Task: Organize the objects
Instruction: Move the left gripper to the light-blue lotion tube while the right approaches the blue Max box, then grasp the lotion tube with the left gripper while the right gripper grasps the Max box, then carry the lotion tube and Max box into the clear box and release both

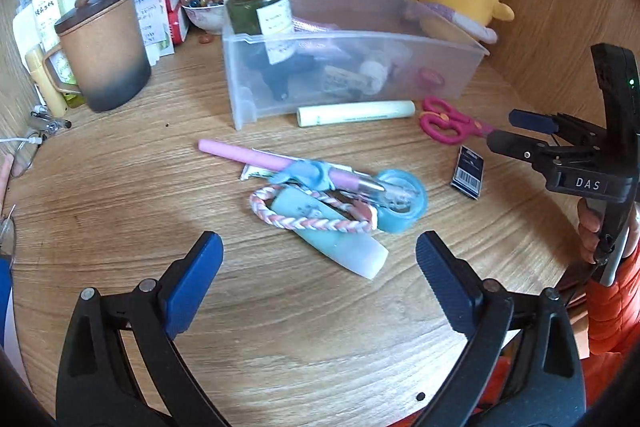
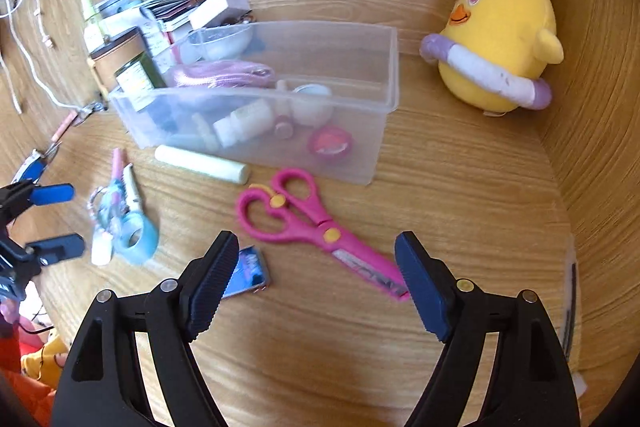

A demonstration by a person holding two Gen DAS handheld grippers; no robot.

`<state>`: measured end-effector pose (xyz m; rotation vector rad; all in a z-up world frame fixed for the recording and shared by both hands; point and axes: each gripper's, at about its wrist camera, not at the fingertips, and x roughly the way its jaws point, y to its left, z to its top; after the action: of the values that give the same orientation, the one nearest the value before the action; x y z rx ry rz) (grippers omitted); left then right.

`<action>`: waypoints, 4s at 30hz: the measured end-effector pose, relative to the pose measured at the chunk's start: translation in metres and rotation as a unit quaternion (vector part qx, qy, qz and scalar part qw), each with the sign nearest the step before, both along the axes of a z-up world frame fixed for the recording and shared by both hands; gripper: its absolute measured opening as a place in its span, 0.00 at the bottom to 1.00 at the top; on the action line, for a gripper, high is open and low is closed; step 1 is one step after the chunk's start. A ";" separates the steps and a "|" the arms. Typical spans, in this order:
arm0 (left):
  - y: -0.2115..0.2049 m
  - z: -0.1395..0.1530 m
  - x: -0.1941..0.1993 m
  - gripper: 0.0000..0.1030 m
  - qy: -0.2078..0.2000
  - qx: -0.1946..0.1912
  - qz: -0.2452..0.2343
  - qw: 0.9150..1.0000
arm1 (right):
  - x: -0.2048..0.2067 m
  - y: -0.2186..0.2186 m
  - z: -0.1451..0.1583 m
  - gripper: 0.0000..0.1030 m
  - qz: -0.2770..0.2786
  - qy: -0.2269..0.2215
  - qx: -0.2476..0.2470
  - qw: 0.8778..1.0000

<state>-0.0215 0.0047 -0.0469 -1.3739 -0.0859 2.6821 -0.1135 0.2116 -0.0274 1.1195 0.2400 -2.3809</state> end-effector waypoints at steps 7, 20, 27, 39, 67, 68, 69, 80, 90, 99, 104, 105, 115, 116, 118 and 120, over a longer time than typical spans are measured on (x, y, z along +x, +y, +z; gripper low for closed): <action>0.013 -0.015 -0.003 0.95 -0.010 -0.031 0.010 0.999 | 0.018 -0.020 -0.012 0.76 0.047 -0.012 0.014 0.999; -0.026 -0.010 0.012 0.95 -0.021 -0.004 0.037 0.999 | 0.023 -0.043 -0.025 0.76 0.075 -0.021 0.041 0.996; -0.010 -0.012 -0.002 0.80 -0.004 -0.030 0.030 0.999 | 0.022 -0.045 -0.025 0.70 0.065 -0.018 0.048 0.997; -0.030 -0.008 -0.001 0.45 0.002 -0.042 0.026 0.999 | 0.026 -0.043 -0.022 0.45 0.064 -0.008 0.035 0.997; -0.043 0.029 0.005 0.24 0.067 -0.044 0.039 0.996 | 0.024 -0.033 0.013 0.45 0.039 0.033 -0.038 0.998; -0.042 0.035 0.004 0.24 0.076 -0.041 0.035 0.996 | 0.023 -0.033 0.016 0.45 0.038 0.035 -0.042 0.998; -0.040 0.040 0.002 0.24 0.083 -0.039 0.032 0.995 | 0.022 -0.032 0.020 0.45 0.036 0.039 -0.047 0.998; -0.012 0.077 -0.024 0.24 0.145 -0.031 -0.004 0.989 | 0.011 -0.036 0.052 0.45 0.028 0.080 -0.072 0.994; 0.002 0.095 -0.067 0.24 0.147 -0.008 -0.025 0.989 | -0.015 -0.039 0.073 0.45 0.010 0.110 -0.078 0.991; 0.010 0.084 -0.118 0.24 0.103 0.003 -0.034 0.994 | -0.057 -0.048 0.059 0.45 -0.011 0.092 -0.049 0.995; 0.016 0.075 -0.135 0.24 0.086 -0.009 -0.038 0.996 | -0.078 -0.051 0.045 0.45 -0.014 0.062 -0.049 0.997; 0.017 0.074 -0.137 0.24 0.083 -0.010 -0.040 0.996 | -0.082 -0.052 0.043 0.45 -0.015 0.058 -0.048 0.997; 0.024 0.063 -0.155 0.24 0.069 -0.018 -0.043 0.997 | -0.096 -0.052 0.028 0.45 -0.016 0.032 -0.052 0.998; 0.025 0.063 -0.156 0.24 0.068 -0.020 -0.044 0.996 | -0.096 -0.052 0.027 0.45 -0.015 0.030 -0.052 0.998; 0.026 0.063 -0.155 0.24 0.068 -0.020 -0.047 0.996 | -0.097 -0.053 0.026 0.45 -0.014 0.027 -0.051 0.998; 0.028 0.063 -0.154 0.24 0.069 -0.020 -0.050 0.996 | -0.097 -0.055 0.025 0.45 -0.014 0.025 -0.047 0.998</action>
<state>-0.1757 0.0332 0.0165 -1.1660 0.0495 2.6994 -0.2106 0.1571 -0.0026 1.0278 0.1282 -2.4196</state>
